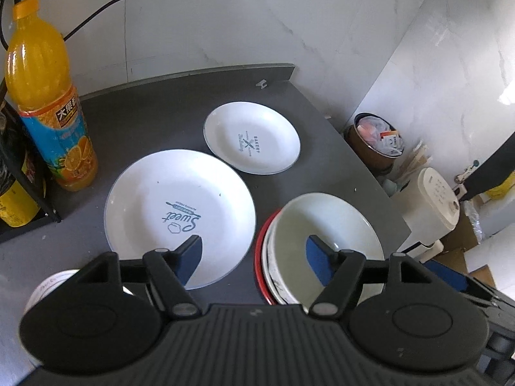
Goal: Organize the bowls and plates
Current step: 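Lift both grippers away from the bowl stack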
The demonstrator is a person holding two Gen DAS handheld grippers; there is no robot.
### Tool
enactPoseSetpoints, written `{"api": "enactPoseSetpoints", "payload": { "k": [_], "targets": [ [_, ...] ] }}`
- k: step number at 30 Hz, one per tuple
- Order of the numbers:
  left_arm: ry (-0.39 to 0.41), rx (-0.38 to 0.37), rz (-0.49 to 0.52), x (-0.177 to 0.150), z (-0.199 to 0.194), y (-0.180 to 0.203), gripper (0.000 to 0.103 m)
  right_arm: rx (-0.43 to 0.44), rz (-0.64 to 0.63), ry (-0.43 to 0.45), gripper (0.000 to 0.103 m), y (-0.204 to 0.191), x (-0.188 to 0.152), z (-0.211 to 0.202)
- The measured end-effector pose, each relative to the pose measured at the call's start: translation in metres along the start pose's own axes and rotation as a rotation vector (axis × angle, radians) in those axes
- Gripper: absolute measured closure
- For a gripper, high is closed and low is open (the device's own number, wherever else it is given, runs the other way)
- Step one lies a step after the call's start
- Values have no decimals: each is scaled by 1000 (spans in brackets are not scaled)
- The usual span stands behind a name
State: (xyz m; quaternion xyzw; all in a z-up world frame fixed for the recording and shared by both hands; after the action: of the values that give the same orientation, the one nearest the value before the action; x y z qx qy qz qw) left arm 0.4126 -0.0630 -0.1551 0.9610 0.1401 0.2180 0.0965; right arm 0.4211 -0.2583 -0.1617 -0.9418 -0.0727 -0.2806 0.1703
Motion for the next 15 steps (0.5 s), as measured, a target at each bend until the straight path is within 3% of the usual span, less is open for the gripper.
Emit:
{"api": "enactPoseSetpoints", "payload": {
  "k": [8,15],
  "targets": [
    [21,12,68,10,-10,-28,36,53,48,17,15,-34,-12,3],
    [16,-11,23,15,-9,-63,33,57,57,2,14,-63,-23,16]
  ]
}}
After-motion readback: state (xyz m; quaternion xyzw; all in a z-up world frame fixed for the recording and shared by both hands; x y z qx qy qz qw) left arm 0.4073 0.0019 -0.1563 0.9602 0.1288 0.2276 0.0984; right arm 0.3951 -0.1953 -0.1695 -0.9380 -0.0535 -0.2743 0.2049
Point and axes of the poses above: each gripper's, at about its wrist camera, not at the fingertips, and z roughly the way its jaws point, y to its right, x to its top, the point moved 7 cm from there along z, roughly the way its jaws point, and after that the axes turned 9 degrees about -y, right-handed, at the moved point
